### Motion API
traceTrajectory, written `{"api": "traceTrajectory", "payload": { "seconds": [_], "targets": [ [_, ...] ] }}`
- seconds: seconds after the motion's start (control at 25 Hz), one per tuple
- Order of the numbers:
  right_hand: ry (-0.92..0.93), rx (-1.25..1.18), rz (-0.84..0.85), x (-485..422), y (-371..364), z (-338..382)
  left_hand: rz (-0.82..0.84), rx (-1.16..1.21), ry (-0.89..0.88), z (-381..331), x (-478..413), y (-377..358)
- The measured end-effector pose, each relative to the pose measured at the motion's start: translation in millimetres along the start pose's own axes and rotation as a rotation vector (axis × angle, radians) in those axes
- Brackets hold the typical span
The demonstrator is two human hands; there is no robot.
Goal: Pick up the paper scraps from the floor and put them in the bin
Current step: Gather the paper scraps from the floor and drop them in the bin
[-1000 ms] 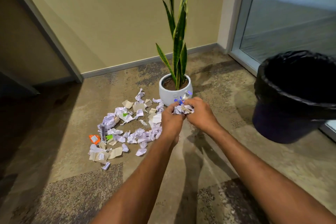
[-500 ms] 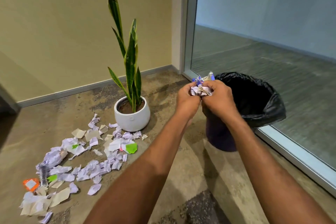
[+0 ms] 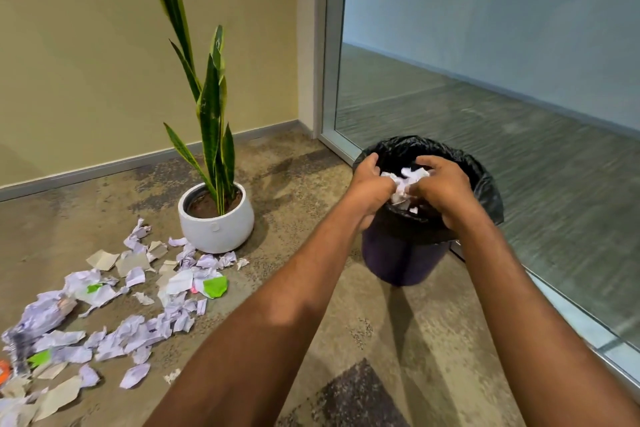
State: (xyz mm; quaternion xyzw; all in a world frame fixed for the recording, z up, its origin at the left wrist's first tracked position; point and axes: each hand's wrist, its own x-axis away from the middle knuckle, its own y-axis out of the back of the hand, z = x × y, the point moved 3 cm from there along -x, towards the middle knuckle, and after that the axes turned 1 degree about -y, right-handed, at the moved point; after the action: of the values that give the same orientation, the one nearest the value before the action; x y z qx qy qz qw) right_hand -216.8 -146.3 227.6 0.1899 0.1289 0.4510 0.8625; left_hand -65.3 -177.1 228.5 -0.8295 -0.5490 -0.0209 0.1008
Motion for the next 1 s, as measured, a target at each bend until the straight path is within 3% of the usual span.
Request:
{"api": "traceTrajectory", "payload": {
  "seconds": [0.2, 0.44, 0.6, 1.0],
  "targets": [
    [-0.026, -0.071, -0.104, -3.2, -3.9, 0.0, -0.034, 0.079, -0.016, 0.6, 1.6, 15.5],
    [0.135, -0.159, -0.075, 20.4, -40.7, 34.9, -0.144, 0.269, -0.086, 3.8, 26.7, 58.8],
    [0.214, -0.121, 0.095, 57.1, -105.5, 51.6, -0.279, 0.290, -0.057, 21.9, 56.9, 110.6],
    [0.234, 0.083, 0.628, 157.7, -288.1, 14.4, -0.658, -0.035, 0.253, 124.5, 147.7, 283.0]
  ]
}}
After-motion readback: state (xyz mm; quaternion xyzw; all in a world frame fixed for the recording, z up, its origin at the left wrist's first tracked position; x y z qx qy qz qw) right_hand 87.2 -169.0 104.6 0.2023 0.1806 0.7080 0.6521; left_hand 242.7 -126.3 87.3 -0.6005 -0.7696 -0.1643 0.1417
